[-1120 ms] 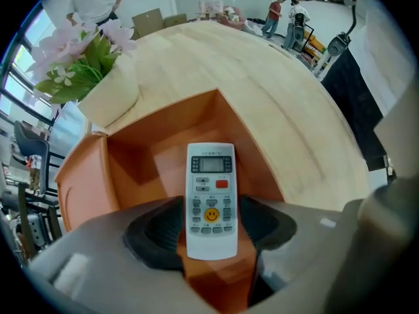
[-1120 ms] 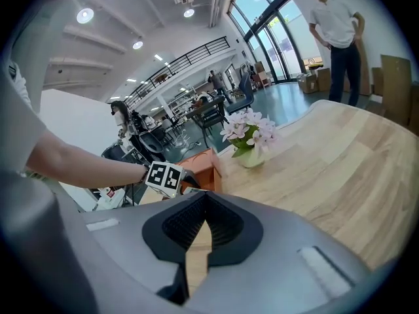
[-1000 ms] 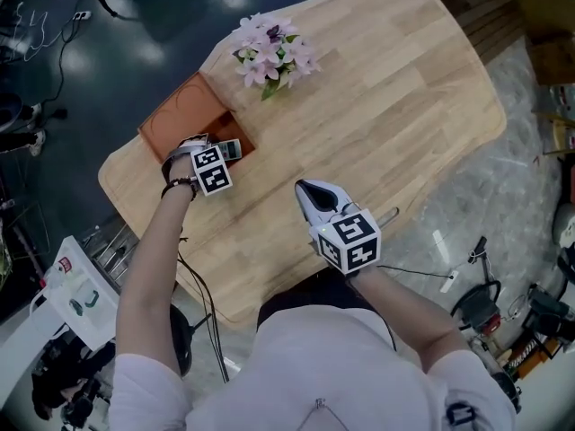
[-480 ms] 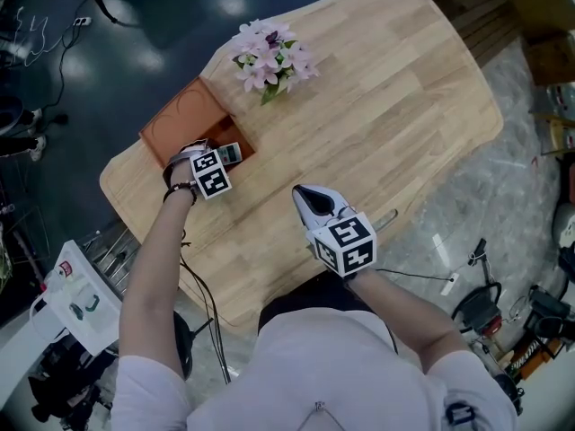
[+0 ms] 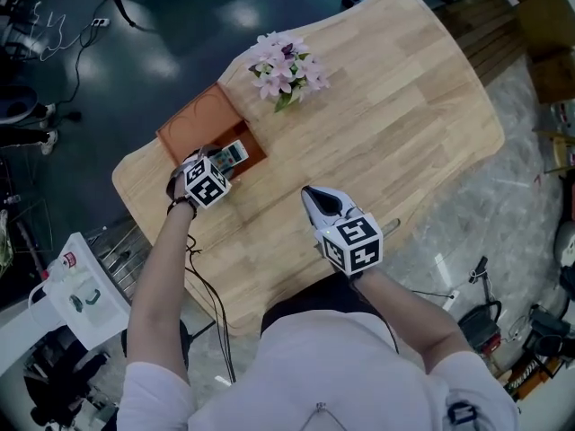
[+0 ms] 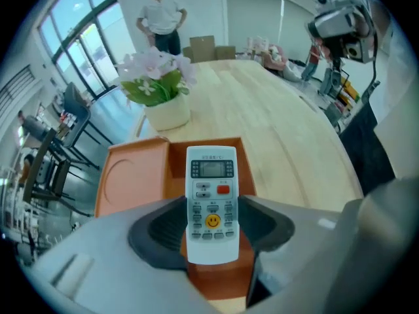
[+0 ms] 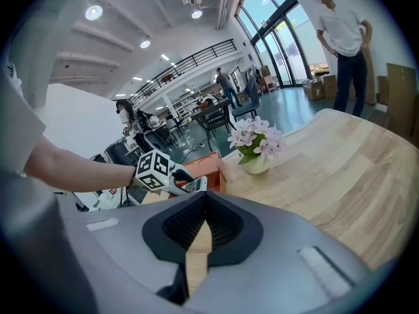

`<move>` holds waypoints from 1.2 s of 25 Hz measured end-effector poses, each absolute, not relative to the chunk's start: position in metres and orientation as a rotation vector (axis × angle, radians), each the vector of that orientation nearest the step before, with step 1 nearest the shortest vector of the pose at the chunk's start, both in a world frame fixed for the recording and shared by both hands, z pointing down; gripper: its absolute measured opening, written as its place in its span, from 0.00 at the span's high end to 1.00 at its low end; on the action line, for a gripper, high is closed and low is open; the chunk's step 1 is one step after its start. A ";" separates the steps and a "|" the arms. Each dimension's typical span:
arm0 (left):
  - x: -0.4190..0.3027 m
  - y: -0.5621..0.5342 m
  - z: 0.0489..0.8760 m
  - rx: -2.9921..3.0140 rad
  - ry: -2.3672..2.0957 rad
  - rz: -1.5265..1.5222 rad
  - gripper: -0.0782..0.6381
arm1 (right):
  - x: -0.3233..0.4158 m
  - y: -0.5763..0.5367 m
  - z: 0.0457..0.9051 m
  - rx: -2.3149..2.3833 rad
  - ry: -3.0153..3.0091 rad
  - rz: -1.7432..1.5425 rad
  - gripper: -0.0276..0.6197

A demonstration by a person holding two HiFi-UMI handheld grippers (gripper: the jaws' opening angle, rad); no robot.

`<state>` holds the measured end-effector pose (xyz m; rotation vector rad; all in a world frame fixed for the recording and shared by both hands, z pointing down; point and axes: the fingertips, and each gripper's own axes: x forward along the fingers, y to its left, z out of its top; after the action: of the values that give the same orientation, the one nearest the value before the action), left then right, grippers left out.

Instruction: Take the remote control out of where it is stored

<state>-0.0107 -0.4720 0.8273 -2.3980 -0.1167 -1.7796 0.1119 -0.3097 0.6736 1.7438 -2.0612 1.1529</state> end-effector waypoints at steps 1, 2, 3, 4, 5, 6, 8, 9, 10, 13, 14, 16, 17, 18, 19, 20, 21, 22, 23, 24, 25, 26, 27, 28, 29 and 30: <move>-0.011 -0.474 0.815 -2.454 -0.062 -1.752 0.55 | 0.111 -0.313 0.669 1.741 -2.071 1.137 0.91; -0.011 -0.476 0.802 -2.509 -0.002 -1.716 0.55 | 0.111 -0.316 0.663 1.738 -2.083 1.118 0.91; -0.012 -0.478 0.789 -2.558 0.064 -1.676 0.55 | 0.110 -0.320 0.658 1.735 -2.096 1.097 0.91; -0.014 -0.481 0.774 -2.601 0.132 -1.631 0.55 | 0.109 -0.323 0.651 1.731 -2.111 1.076 0.91; -0.017 -0.483 0.759 -2.644 0.200 -1.583 0.55 | 0.107 -0.327 0.645 1.726 -2.125 1.055 0.91; -0.020 -0.484 0.743 -2.686 0.267 -1.533 0.55 | 0.105 -0.331 0.638 1.720 -2.140 1.034 0.91; -0.029 -0.484 0.709 -2.770 0.395 -1.425 0.55 | 0.099 -0.338 0.622 1.707 -2.171 0.992 0.91; -0.033 -0.483 0.691 -2.808 0.456 -1.369 0.55 | 0.095 -0.340 0.614 1.701 -2.186 0.971 0.91; -0.039 -0.481 0.672 -2.845 0.516 -1.311 0.55 | 0.091 -0.343 0.606 1.695 -2.201 0.951 0.91; -0.063 -0.473 0.621 -2.937 0.707 -1.144 0.55 | 0.076 -0.352 0.579 1.672 -2.261 0.881 0.91; -0.073 -0.471 0.604 -2.958 0.773 -1.084 0.55 | 0.070 -0.355 0.571 1.660 -2.282 0.858 0.91; -0.092 -0.462 0.574 -2.991 0.896 -0.963 0.55 | 0.058 -0.358 0.556 1.637 -2.317 0.824 0.91; -0.101 -0.456 0.561 -3.005 0.952 -0.906 0.55 | 0.053 -0.359 0.549 1.629 -2.331 0.812 0.91; -0.111 -0.449 0.549 -3.015 1.007 -0.851 0.55 | 0.047 -0.359 0.543 1.621 -2.345 0.799 0.91; -0.120 -0.441 0.537 -3.021 1.061 -0.798 0.55 | 0.042 -0.360 0.536 1.613 -2.360 0.784 0.91; -0.129 -0.434 0.527 -3.023 1.113 -0.746 0.55 | 0.036 -0.361 0.529 1.603 -2.376 0.768 0.91; -0.138 -0.427 0.517 -3.020 1.160 -0.698 0.55 | 0.030 -0.363 0.522 1.592 -2.393 0.749 0.91; -0.146 -0.419 0.508 -3.015 1.201 -0.654 0.55 | 0.024 -0.365 0.515 1.581 -2.409 0.731 0.91; -0.153 -0.412 0.500 -3.008 1.233 -0.613 0.55 | 0.018 -0.366 0.508 1.571 -2.425 0.714 0.91; -0.158 -0.405 0.492 -3.002 1.261 -0.575 0.55 | 0.013 -0.367 0.501 1.561 -2.440 0.698 0.91; -0.162 -0.399 0.486 -2.998 1.287 -0.539 0.55 | 0.008 -0.368 0.495 1.551 -2.455 0.683 0.91; -0.165 -0.392 0.480 -2.996 1.313 -0.503 0.55 | 0.004 -0.368 0.490 1.541 -2.468 0.670 0.91; -0.168 -0.386 0.475 -2.995 1.339 -0.469 0.55 | 0.000 -0.369 0.486 1.532 -2.480 0.659 0.91; -0.170 -0.381 0.470 -2.994 1.363 -0.439 0.55 | -0.003 -0.369 0.483 1.523 -2.491 0.652 0.91; -0.172 -0.376 0.466 -2.990 1.387 -0.410 0.55 | -0.006 -0.369 0.479 1.516 -2.500 0.646 0.91; -0.173 -0.372 0.462 -2.985 1.411 -0.382 0.55 | -0.008 -0.369 0.477 1.509 -2.508 0.639 0.91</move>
<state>-0.1734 -0.3722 0.4615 -2.9851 1.4111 -0.3820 -0.0084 -0.3687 0.4767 1.5092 -2.5082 0.6394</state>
